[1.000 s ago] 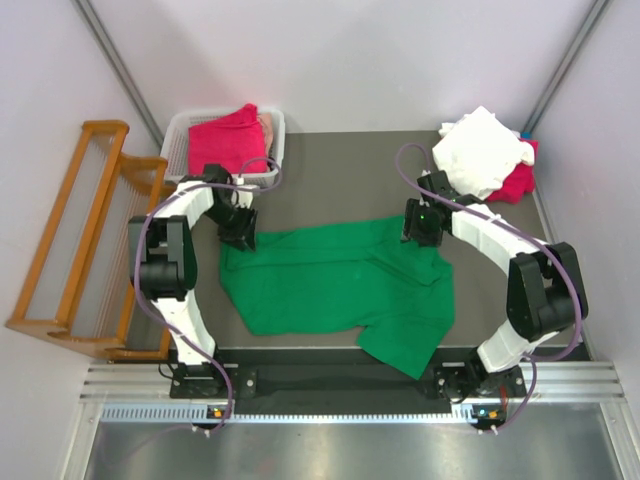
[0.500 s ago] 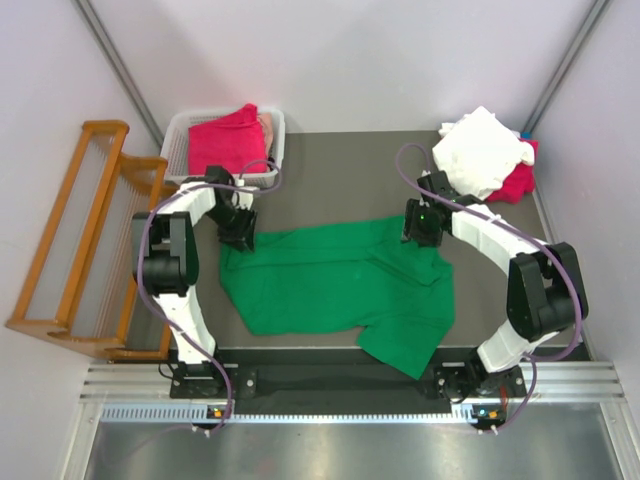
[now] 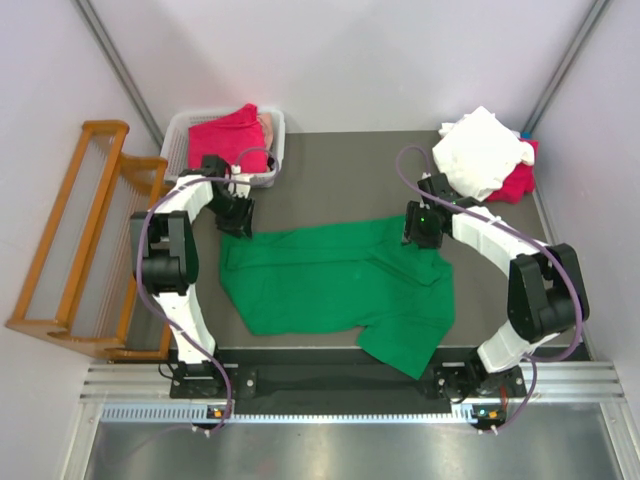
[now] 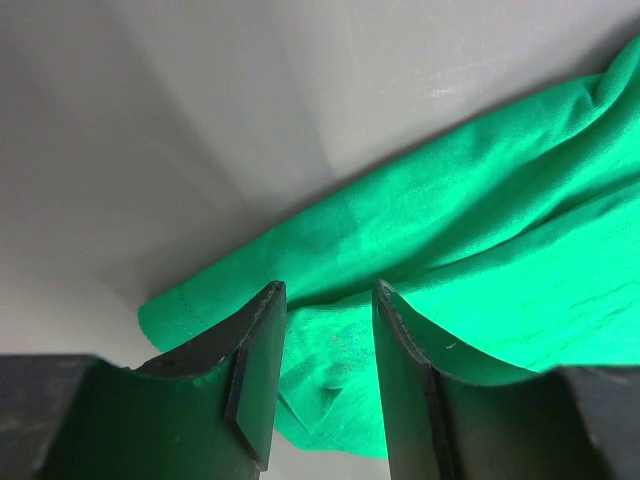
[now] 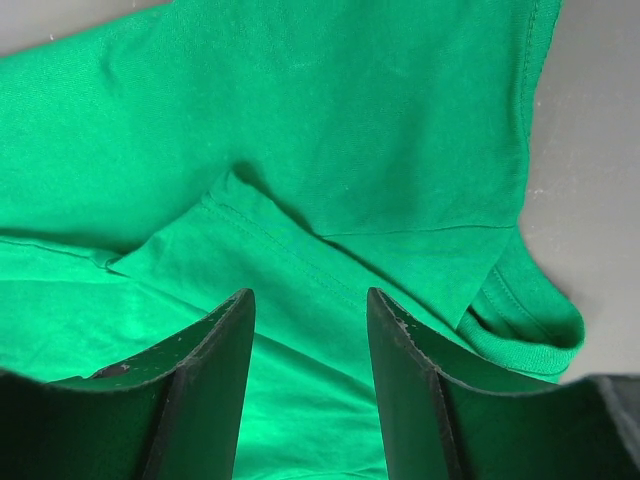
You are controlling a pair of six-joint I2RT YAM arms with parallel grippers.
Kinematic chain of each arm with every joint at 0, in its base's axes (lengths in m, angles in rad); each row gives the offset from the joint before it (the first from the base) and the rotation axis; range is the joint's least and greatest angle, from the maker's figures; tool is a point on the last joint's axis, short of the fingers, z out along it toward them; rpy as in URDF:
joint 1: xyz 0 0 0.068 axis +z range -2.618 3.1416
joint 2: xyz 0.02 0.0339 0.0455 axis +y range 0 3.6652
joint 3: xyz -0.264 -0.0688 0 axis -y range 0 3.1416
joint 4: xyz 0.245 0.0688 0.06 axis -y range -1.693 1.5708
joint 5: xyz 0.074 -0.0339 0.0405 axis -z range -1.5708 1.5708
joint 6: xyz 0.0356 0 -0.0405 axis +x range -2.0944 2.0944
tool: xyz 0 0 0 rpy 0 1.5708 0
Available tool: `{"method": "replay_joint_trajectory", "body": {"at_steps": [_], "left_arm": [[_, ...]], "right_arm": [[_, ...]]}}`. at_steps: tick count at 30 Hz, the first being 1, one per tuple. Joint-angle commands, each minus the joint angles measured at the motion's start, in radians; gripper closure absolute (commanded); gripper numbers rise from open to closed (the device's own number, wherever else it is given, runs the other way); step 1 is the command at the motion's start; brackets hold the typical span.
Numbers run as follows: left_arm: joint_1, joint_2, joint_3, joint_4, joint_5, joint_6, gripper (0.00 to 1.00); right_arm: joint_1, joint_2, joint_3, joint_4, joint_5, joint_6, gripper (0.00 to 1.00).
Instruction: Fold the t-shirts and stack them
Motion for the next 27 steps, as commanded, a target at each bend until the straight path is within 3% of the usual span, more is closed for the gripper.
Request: {"method": "replay_joint_trajectory", "body": {"at_steps": [1, 27], "left_arm": [[0.008, -0.017, 0.006, 0.016, -0.005, -0.001, 0.55], [0.019, -0.074, -0.050, -0.028, 0.021, 0.022, 0.55]], "right_arm": [[0.003, -0.040, 0.004, 0.028, 0.001, -0.002, 0.51], [0.003, -0.064, 0.032, 0.002, 0.013, -0.006, 0.52]]}}
